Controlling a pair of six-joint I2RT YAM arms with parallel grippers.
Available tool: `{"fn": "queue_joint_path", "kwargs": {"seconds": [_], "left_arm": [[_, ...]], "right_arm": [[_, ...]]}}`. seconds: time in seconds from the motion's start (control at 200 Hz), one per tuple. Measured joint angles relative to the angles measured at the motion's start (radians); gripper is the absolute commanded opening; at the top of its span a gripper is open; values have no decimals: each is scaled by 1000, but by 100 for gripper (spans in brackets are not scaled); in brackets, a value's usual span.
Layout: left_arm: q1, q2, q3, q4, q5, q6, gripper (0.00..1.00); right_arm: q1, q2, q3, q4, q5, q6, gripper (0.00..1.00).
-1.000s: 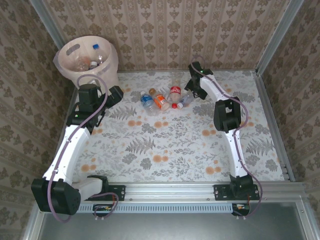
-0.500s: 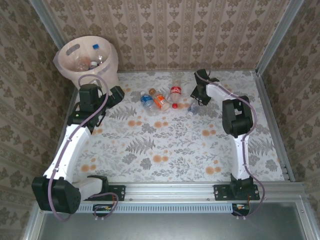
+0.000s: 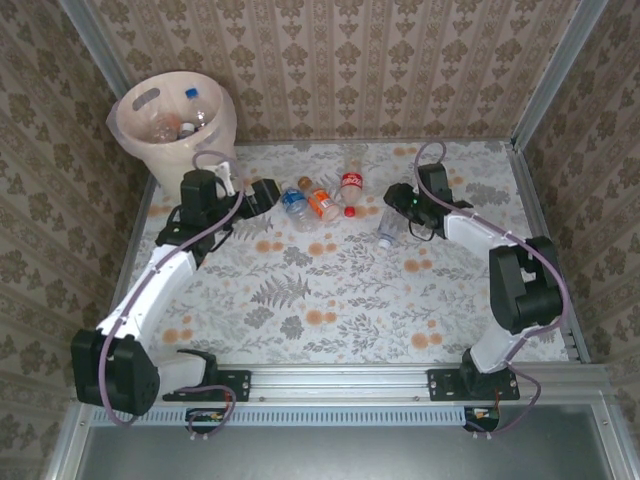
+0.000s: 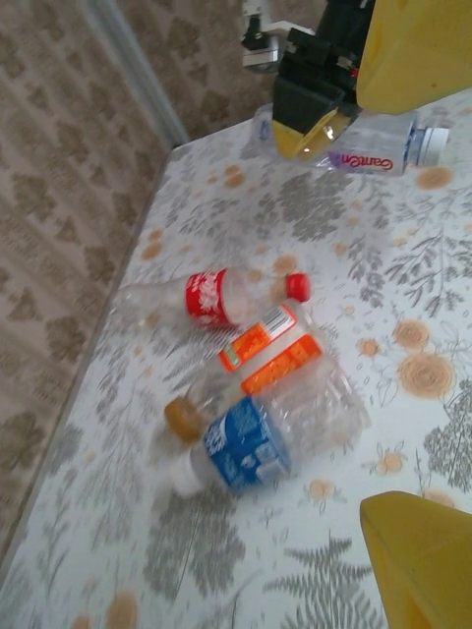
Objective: Put the plastic bottles in the bin
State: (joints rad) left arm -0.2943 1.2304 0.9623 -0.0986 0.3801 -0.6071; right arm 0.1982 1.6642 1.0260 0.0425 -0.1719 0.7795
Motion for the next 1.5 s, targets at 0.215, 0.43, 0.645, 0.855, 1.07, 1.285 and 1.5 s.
{"fn": "queue_joint_path", "kwargs": {"seconds": [0.215,0.43,0.645,0.855,1.07,1.285,1.5], "left_arm": [[-128,73,0,75,61,37,100],[-302,156,59,58,107,148,100],[-436,288,233,-63,29,274,100],[-517,381,357,-158,-83,361,100],[-523,436,380,-189,-127,396,100],[-531,457,385,-181,-114,398,75],[-531,465,393,-162,-75,380,51]], "right_arm": [[11,-96,-146,201,-74,97,47],[62,-165,-191,325,-102,152,48],[116,-171,-191,380,-119,176,48],[154,-173,-190,381,-122,194,48],[167,-198,-190,410,-122,224,48],[173,-207,-190,430,-120,231,49],[173,-208,-190,450,-106,249,55]]}}
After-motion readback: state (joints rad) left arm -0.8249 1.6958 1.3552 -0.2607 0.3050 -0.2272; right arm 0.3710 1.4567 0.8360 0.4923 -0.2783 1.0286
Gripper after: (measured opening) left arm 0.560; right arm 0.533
